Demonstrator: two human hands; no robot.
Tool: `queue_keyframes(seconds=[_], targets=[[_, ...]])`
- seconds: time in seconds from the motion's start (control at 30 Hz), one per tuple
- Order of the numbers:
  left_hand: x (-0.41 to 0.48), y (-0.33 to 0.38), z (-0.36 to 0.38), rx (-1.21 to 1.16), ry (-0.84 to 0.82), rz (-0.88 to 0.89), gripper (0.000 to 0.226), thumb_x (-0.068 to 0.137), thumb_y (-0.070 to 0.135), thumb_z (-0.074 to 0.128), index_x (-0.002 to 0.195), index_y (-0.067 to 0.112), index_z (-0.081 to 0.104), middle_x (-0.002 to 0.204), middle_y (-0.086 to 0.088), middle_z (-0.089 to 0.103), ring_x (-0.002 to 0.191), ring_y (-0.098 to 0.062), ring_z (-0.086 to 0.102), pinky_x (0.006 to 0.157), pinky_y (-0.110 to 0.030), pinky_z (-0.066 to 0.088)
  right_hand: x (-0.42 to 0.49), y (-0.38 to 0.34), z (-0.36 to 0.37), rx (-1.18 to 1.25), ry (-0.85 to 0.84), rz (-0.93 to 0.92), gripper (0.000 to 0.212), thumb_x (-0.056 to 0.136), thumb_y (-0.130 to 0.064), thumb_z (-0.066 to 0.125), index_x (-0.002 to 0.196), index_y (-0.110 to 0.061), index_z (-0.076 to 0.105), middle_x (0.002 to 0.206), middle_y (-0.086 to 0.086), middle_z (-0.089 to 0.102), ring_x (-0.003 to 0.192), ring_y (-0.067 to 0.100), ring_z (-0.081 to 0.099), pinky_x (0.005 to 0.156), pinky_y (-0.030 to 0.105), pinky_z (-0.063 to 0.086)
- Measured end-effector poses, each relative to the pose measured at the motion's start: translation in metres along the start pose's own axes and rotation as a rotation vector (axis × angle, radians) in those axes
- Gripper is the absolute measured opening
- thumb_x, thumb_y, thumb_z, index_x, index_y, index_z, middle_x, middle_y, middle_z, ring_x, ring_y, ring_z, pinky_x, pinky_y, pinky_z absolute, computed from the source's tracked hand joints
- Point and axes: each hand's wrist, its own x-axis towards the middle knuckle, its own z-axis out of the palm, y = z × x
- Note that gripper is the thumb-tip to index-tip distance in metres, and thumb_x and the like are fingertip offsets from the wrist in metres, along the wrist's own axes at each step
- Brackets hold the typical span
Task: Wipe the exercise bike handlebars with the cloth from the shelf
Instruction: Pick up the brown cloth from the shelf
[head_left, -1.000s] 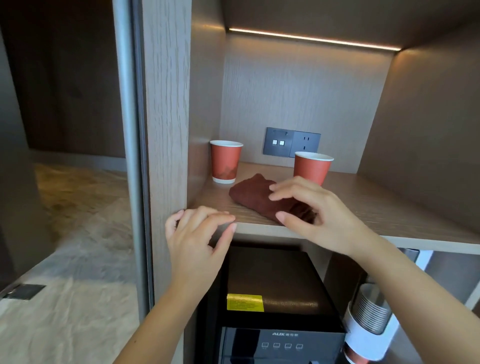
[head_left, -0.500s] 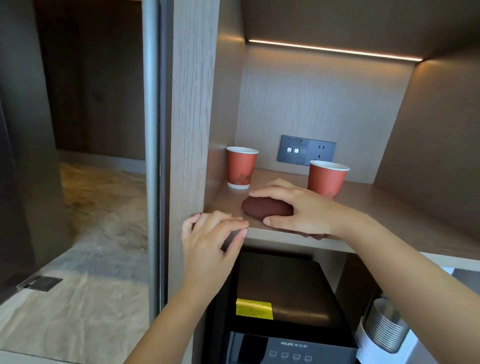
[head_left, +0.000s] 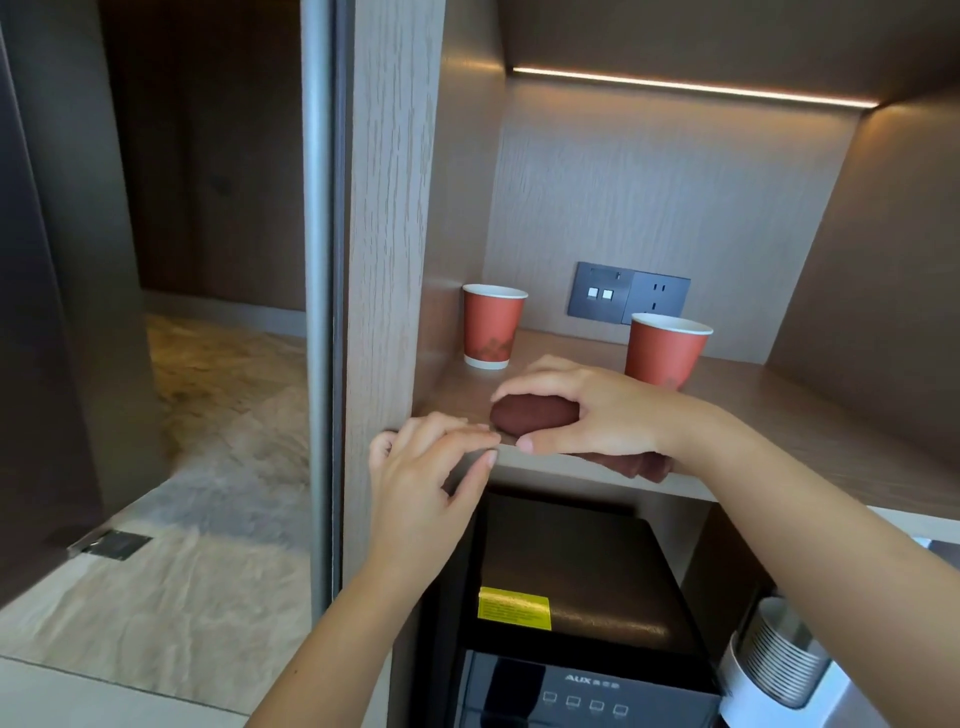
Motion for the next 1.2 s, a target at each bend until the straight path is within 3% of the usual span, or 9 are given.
queue_keyframes(seconds=[0.13,0.23,0.33,0.5,0.63,0.7,0.9,1.2], targets=[[-0.001,-0.001,-0.001,-0.024,-0.02,-0.009,0.02,0.083,0.033,0.052,0.089,0.026,0.07,0.095,0.021,0.057,0.096,-0.002,0.051,0.085,-0.017,0.022,-0.006,-0.003,0.002,0.012,0.044,-0.053,0.039,0.081,-0.027,0.067,0.116,-0.04,0.054,0.104,-0.031,0.038,0.094,-0.019,0.042,0.075,-0.004,0.028],[-0.002,0.001,-0.003,-0.046,-0.031,-0.014,0.021,0.083,0.034,0.052,0.091,0.026,0.069,0.097,0.023,0.057,0.098,-0.002,0.052,0.088,-0.019,0.026,-0.009,-0.005,0.004,0.0,0.111,-0.089,0.039,0.079,-0.021,0.067,0.111,-0.039,0.058,0.101,-0.027,0.04,0.093,-0.013,0.046,0.075,-0.001,0.031],[-0.006,0.004,-0.008,-0.11,-0.031,-0.025,0.022,0.084,0.032,0.051,0.096,0.024,0.068,0.102,0.023,0.056,0.102,-0.002,0.053,0.092,-0.031,0.038,-0.012,-0.006,0.006,-0.01,0.195,-0.112,0.039,0.076,-0.019,0.067,0.109,-0.038,0.06,0.098,-0.024,0.043,0.093,-0.007,0.048,0.076,0.002,0.032],[-0.021,0.014,-0.025,-0.083,0.047,-0.048,0.017,0.085,0.029,0.05,0.1,0.03,0.059,0.103,0.022,0.054,0.103,0.006,0.049,0.091,-0.015,0.038,-0.019,-0.007,0.008,0.064,0.33,-0.197,0.04,0.074,-0.015,0.071,0.108,-0.035,0.063,0.103,-0.011,0.051,0.096,-0.005,0.048,0.078,0.0,0.033],[-0.034,0.018,-0.047,0.015,0.106,-0.084,0.018,0.085,0.029,0.05,0.1,0.027,0.06,0.103,0.019,0.056,0.102,0.002,0.051,0.089,-0.025,0.042,-0.02,-0.014,0.011,0.143,0.399,-0.285,0.044,0.074,-0.016,0.072,0.108,-0.04,0.06,0.106,-0.013,0.053,0.098,-0.002,0.051,0.081,0.006,0.036],[-0.041,0.02,-0.06,0.09,0.128,-0.096,0.017,0.086,0.029,0.049,0.1,0.028,0.059,0.103,0.02,0.054,0.101,0.003,0.05,0.087,-0.023,0.042,-0.019,-0.023,0.017,0.162,0.422,-0.35,0.044,0.074,-0.018,0.073,0.111,-0.039,0.059,0.108,-0.013,0.054,0.101,-0.001,0.05,0.083,0.006,0.036],[-0.066,0.028,-0.107,0.295,0.156,-0.112,0.022,0.087,0.024,0.05,0.098,0.012,0.065,0.097,0.003,0.061,0.093,-0.011,0.054,0.08,-0.032,0.045,-0.008,-0.073,0.049,0.332,0.412,-0.535,0.043,0.072,-0.022,0.068,0.11,-0.039,0.058,0.109,-0.014,0.055,0.102,-0.002,0.052,0.085,0.005,0.034],[-0.131,0.029,-0.23,0.614,0.199,-0.239,0.024,0.087,0.022,0.05,0.1,0.008,0.065,0.102,0.0,0.062,0.098,-0.012,0.054,0.089,-0.02,0.038,0.011,-0.189,0.146,0.592,0.283,-0.685,0.041,0.075,-0.03,0.066,0.114,-0.036,0.057,0.114,-0.014,0.054,0.106,0.005,0.053,0.084,0.01,0.042]])
